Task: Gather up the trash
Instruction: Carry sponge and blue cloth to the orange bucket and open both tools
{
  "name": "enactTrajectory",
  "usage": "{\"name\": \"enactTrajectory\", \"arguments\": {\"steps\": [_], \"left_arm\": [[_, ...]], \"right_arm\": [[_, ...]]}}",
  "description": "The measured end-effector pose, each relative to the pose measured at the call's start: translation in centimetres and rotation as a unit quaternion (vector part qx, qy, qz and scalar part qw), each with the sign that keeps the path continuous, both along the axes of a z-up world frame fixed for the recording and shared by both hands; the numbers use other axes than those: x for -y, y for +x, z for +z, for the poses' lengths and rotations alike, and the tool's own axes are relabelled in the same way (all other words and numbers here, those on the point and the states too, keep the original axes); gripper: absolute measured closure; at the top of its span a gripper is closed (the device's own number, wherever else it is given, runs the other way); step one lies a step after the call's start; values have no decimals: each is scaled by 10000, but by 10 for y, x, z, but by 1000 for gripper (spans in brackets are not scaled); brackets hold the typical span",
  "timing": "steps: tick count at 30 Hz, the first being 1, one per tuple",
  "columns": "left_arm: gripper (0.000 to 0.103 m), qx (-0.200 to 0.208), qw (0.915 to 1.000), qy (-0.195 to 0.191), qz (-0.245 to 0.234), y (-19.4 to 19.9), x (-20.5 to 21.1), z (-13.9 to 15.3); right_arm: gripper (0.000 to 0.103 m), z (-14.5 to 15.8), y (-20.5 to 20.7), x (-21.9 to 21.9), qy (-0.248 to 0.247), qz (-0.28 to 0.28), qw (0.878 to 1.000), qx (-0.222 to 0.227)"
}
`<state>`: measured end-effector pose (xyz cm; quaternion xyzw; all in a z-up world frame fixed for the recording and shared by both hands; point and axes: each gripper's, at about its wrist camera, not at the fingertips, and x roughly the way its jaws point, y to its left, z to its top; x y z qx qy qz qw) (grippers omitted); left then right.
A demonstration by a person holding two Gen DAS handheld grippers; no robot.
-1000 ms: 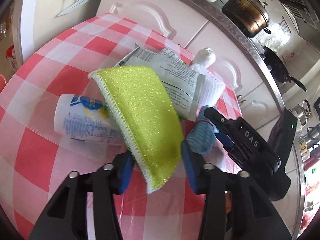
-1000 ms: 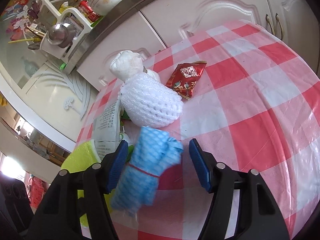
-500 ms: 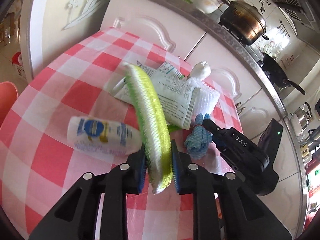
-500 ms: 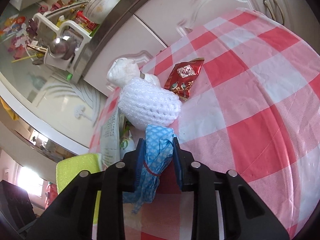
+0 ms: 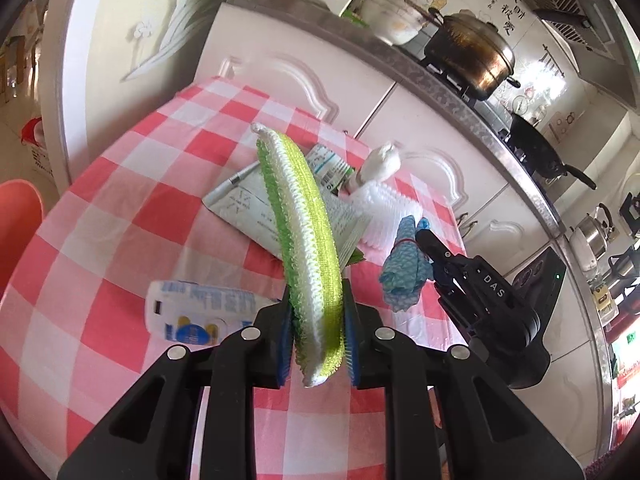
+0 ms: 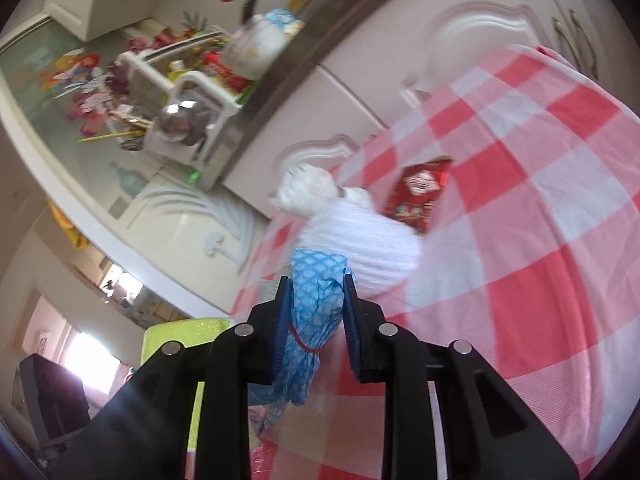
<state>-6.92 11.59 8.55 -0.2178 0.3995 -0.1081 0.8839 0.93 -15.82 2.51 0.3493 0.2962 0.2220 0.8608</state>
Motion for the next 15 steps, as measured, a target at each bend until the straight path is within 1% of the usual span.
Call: {"name": "enactTrajectory", "arguments": {"steps": [1,3,11,15], "left_arm": [[81,14,10000,-4,19,-2,-2,1],[81,33,10000,-26,75,-7,-10,3],[81,91,9995,-118,278,-20,-40,4],[81,117,9990,-231,351,-26,-57,0]], "right_arm": [[77,3,-1,-2,-9,35,10000,81],[77,9,-4,-9,-220,77,9995,222],[77,18,-14,-29,-341,343,9980,412],[77,26,-22,-47,-540,497,9958,546]]}}
